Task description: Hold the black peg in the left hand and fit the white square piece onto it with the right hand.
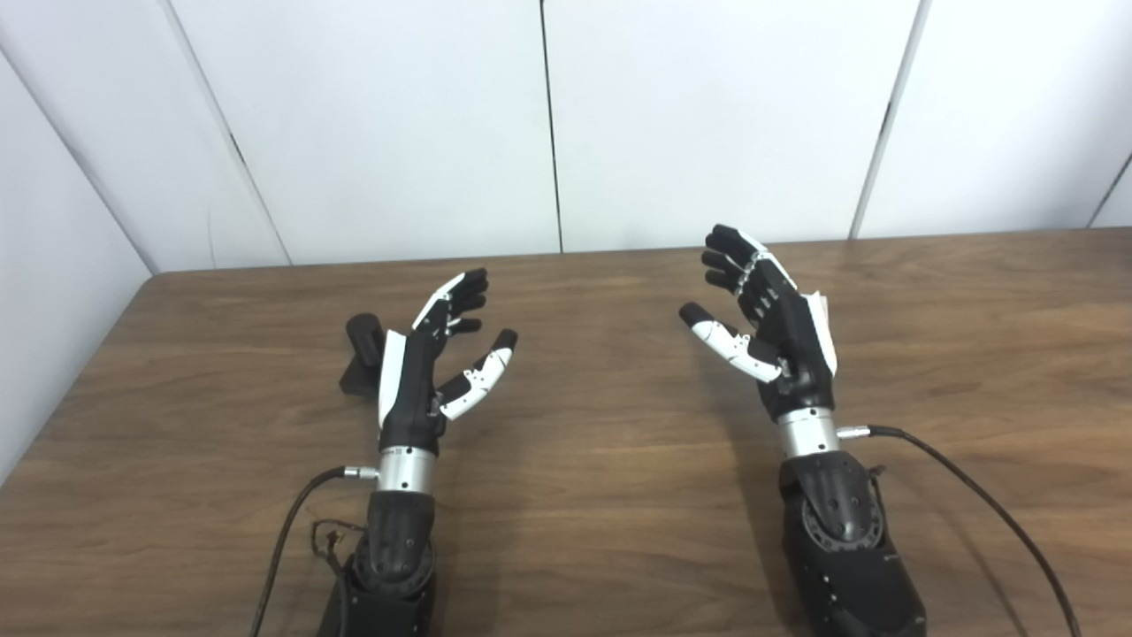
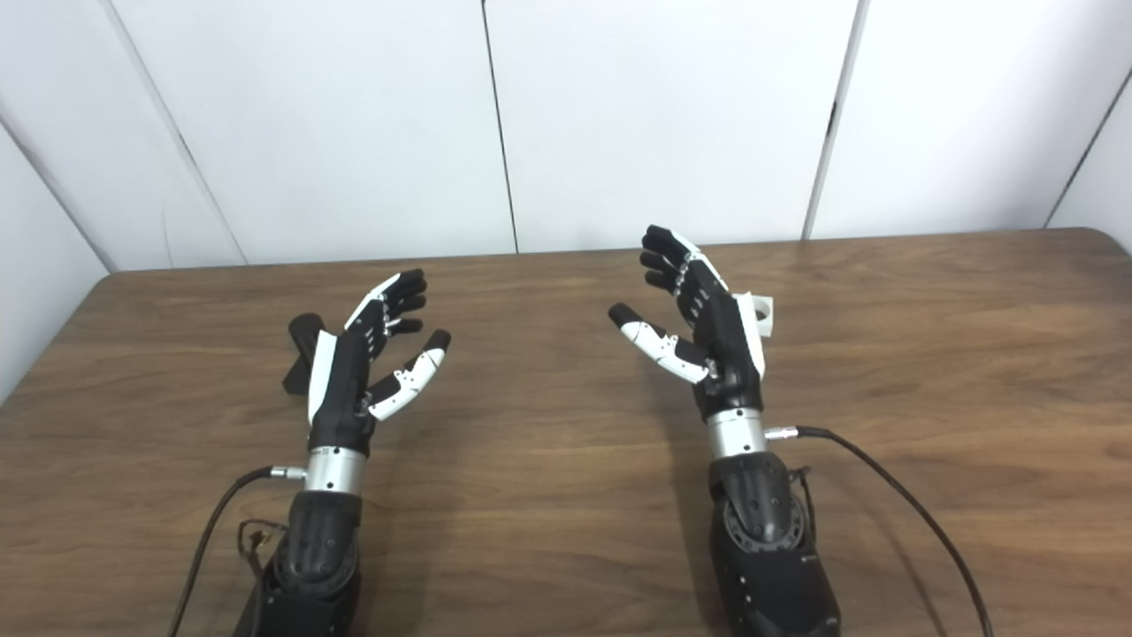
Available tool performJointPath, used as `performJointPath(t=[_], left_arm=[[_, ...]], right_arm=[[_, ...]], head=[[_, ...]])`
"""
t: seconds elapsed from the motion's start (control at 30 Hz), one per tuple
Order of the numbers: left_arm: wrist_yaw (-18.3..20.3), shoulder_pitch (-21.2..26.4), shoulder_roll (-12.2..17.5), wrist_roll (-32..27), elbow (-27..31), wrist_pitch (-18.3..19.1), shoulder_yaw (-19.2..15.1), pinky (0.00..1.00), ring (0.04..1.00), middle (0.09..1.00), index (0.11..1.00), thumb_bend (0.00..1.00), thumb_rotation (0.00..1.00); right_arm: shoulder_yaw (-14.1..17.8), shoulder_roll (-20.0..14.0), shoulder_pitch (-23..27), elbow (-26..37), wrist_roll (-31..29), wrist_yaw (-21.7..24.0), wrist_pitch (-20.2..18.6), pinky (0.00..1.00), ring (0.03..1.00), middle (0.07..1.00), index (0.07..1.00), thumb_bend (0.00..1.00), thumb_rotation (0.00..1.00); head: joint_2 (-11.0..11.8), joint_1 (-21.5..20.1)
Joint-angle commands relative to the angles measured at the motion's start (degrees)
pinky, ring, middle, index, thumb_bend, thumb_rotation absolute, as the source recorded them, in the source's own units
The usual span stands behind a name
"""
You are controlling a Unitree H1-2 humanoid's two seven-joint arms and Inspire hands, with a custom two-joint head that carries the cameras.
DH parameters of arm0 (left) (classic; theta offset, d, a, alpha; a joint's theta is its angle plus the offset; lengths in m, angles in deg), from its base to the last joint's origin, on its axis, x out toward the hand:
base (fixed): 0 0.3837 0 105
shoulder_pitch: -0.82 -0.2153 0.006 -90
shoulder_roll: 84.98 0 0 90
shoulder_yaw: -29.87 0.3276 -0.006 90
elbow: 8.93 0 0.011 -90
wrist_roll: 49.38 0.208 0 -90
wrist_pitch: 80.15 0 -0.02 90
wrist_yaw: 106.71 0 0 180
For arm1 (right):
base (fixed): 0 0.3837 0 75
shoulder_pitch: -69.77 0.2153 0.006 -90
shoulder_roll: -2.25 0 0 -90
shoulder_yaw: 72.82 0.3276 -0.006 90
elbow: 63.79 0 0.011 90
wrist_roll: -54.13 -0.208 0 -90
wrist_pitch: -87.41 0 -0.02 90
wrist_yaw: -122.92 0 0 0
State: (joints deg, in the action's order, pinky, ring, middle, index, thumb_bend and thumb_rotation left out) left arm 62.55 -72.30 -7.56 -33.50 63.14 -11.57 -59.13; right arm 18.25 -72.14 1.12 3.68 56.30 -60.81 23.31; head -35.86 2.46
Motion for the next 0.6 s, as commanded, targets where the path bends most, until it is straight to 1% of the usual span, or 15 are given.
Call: performJointPath(t=[0.0, 0.13, 0.4, 0.47, 0.5, 0.53, 0.57], left_arm=[[-0.1, 0.5, 0.0, -0.1, 1.1, -1.0, 0.4, 0.72, 0.796, 0.825, 0.809, 0.44, 0.22], [-0.2, 0.5, 0.3, 0.2, 0.6, -1.8, 0.6, 0.7, 0.797, 0.825, 0.805, 0.44, 0.22], [-0.3, 0.8, 0.4, 0.4, 0.7, -1.2, 0.8, 0.69, 0.792, 0.821, 0.806, 0.45, 0.21], [-0.3, 0.8, 0.1, 0.0, 0.7, -1.2, 0.8, 0.71, 0.797, 0.826, 0.808, 0.45, 0.21], [-0.3, 0.9, -0.1, -0.1, 0.6, -1.2, 0.9, 0.72, 0.799, 0.827, 0.808, 0.45, 0.21], [-0.5, 0.9, -0.4, 0.3, 0.5, -0.8, 1.0, 0.73, 0.803, 0.829, 0.81, 0.46, 0.23], [-0.6, 1.0, -0.5, 0.6, 0.4, -0.5, 1.1, 0.74, 0.806, 0.832, 0.812, 0.46, 0.25]], right_arm=[[0.1, -1.4, -5.4, -2.3, 0.6, -0.5, 1.0, 0.78, 0.802, 0.82, 0.812, 0.65, 0.25], [0.1, -1.2, -5.4, -2.5, 0.2, -0.5, 1.0, 0.79, 0.808, 0.825, 0.813, 0.66, 0.28], [0.1, -1.0, -5.3, -2.8, -0.3, -0.7, 1.0, 0.76, 0.797, 0.811, 0.798, 0.67, 0.3], [0.2, -1.3, -5.4, -2.9, -0.8, -0.2, 1.0, 0.77, 0.801, 0.812, 0.797, 0.67, 0.3], [0.3, -1.4, -5.5, -2.9, -1.0, 0.0, 1.0, 0.77, 0.803, 0.813, 0.796, 0.67, 0.3], [0.5, -1.6, -5.5, -2.9, -1.4, 0.3, 1.0, 0.79, 0.809, 0.818, 0.797, 0.67, 0.3], [0.6, -1.8, -5.5, -2.9, -1.8, 0.6, 1.0, 0.8, 0.815, 0.822, 0.799, 0.67, 0.3]], head=[[0.0, 0.0], [0.0, -0.3], [0.0, 0.2], [0.4, 3.5], [0.5, 4.3], [0.6, 5.8], [0.6, 5.8]])
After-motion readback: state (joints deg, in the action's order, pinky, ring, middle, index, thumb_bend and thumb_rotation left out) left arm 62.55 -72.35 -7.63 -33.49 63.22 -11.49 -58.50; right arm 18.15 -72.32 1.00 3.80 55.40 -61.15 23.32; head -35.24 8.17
